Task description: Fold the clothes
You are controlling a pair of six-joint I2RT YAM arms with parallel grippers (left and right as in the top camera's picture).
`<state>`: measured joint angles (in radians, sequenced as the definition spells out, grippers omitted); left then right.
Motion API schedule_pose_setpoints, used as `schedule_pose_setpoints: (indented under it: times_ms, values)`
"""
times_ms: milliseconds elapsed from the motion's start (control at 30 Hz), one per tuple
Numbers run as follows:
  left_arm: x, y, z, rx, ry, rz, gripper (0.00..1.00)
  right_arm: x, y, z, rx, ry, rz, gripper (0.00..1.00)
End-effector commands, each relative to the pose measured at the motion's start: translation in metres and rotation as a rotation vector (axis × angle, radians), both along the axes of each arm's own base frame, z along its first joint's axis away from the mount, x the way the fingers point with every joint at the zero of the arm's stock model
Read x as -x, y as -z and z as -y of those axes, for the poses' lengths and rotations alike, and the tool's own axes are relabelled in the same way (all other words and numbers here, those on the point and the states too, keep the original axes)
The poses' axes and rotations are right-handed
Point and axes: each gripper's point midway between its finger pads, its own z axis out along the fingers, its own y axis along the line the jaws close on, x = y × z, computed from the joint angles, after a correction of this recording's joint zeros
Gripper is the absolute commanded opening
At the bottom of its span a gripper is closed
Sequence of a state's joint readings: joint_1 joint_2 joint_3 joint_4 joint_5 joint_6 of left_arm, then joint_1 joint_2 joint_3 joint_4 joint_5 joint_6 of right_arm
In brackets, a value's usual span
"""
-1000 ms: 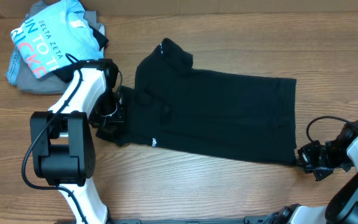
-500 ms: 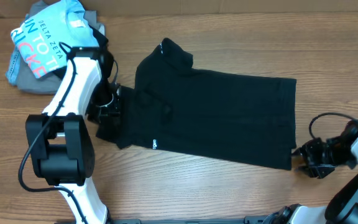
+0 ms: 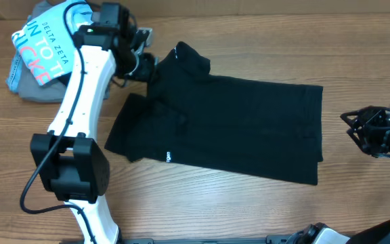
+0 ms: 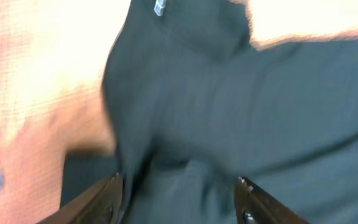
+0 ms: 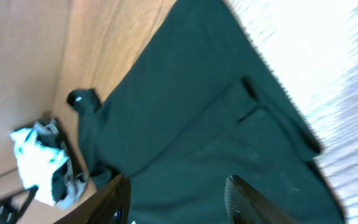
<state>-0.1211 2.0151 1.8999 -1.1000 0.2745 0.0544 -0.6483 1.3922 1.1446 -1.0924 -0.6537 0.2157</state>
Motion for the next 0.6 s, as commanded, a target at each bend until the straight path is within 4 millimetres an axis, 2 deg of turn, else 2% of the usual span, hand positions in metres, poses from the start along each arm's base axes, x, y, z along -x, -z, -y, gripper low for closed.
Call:
schedule_pose_setpoints:
  times_ms: [0,167,300,467,567]
  values:
    - [-0.036,0.009,0.021,0.076,-0.028,0.072,0.66,-0.008,-0.017,-0.013,-0.037,-0.06,0.083,0.53]
    - [-0.074,0.046,0.043,0.194,-0.037,0.106,0.72,-0.01,-0.016,-0.03,-0.04,-0.113,0.07,0.54]
    - [-0.093,0.078,0.062,0.222,-0.002,0.139,0.74,-0.007,-0.008,-0.041,-0.008,-0.148,0.02,0.55]
    - [-0.104,0.107,0.069,0.17,-0.027,0.152,0.74,-0.002,0.003,-0.046,0.066,-0.18,-0.046,0.58]
    - [-0.099,0.111,0.072,0.149,-0.004,0.139,0.78,-0.001,0.008,-0.045,0.1,-0.184,-0.07,0.59]
